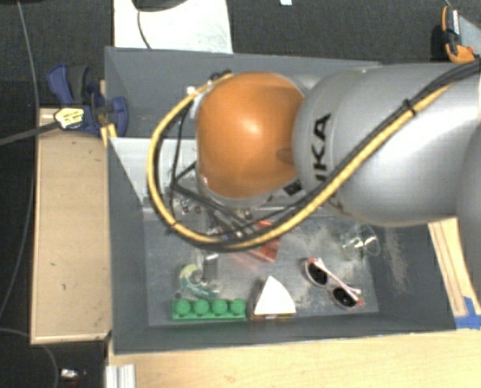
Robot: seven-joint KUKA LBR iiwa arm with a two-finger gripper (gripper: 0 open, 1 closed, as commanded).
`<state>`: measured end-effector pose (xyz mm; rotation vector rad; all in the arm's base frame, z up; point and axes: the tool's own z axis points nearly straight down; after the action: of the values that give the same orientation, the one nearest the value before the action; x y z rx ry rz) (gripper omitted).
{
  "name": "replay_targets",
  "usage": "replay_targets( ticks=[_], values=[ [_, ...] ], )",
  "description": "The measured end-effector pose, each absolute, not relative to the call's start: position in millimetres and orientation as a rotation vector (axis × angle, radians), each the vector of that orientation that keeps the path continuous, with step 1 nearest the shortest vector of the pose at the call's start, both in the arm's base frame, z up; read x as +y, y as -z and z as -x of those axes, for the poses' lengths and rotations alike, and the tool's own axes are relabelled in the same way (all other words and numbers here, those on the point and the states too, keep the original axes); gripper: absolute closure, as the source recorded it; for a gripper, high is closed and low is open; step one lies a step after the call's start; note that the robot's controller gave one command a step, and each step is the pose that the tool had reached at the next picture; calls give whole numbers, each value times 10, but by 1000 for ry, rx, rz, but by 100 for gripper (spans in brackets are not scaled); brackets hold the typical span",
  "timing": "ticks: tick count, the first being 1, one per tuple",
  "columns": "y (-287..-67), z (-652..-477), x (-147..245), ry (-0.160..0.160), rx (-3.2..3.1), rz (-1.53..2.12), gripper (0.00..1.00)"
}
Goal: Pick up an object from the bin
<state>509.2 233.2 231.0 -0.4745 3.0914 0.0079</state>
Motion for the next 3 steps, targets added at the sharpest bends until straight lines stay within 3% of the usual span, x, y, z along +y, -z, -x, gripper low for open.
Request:
replay_targets(
  ticks=[1,2,3],
  values=[
    [-2156,-5061,2014,-5,3052,682,0],
    [-1549,-4909,2220,-14,3074,554,0],
    [-1553,-4910,2206,-14,3069,572,0]
  ],
)
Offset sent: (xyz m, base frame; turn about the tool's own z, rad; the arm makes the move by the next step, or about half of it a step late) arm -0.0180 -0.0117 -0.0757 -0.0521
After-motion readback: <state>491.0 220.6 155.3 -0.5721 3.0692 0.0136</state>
